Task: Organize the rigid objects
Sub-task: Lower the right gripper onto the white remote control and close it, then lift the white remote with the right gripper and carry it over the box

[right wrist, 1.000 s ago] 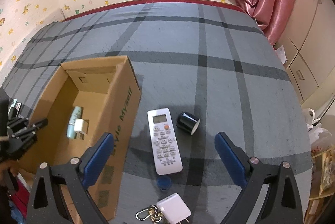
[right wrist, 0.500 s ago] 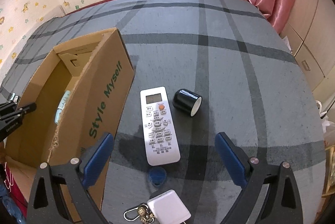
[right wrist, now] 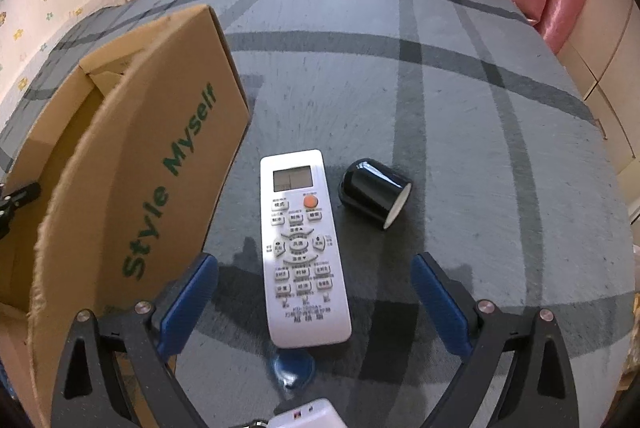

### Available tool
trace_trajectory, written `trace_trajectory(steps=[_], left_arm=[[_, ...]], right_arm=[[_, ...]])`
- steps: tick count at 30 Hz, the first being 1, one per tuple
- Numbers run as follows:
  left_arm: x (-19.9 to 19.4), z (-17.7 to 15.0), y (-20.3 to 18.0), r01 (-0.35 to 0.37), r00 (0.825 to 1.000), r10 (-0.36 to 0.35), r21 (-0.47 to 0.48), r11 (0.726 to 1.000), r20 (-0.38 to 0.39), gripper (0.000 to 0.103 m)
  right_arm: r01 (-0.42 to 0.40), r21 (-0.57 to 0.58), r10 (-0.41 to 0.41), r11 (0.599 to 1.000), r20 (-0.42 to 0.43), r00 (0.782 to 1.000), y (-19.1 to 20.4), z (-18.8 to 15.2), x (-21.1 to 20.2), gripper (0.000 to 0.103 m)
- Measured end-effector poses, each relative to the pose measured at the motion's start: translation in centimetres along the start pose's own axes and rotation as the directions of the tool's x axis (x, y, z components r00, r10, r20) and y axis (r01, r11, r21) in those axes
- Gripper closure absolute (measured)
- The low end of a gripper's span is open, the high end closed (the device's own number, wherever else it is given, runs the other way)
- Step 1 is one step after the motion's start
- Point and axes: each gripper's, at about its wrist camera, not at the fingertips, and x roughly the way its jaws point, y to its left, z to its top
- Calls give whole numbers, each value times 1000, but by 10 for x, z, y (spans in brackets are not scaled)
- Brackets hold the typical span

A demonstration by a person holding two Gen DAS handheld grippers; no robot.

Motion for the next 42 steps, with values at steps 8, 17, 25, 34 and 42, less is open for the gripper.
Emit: trace_trajectory(steps=[8,17,25,34,42], left_arm=[[0,0,-1,-3,1000,3,1,1000,0,87],[1,0,-1,-4,1000,4,2,1000,0,87],[0,0,-1,-7,1000,7,2,1000,1,87],[0,1,-1,-9,1000,9,3,1000,0,87],[0,1,-1,-13,1000,13,5,1000,-1,87]], right_arm=[[2,-8,-3,1000,-30,1000,1,3,23,4],[-6,-19,4,1000,-66,998,4,8,38,22],[-21,-13,20,1000,-76,997,6,7,36,53],[-6,4,6,1000,-58,998,6,7,24,53],[1,21,-1,1000,-22,1000,12,3,-2,54]])
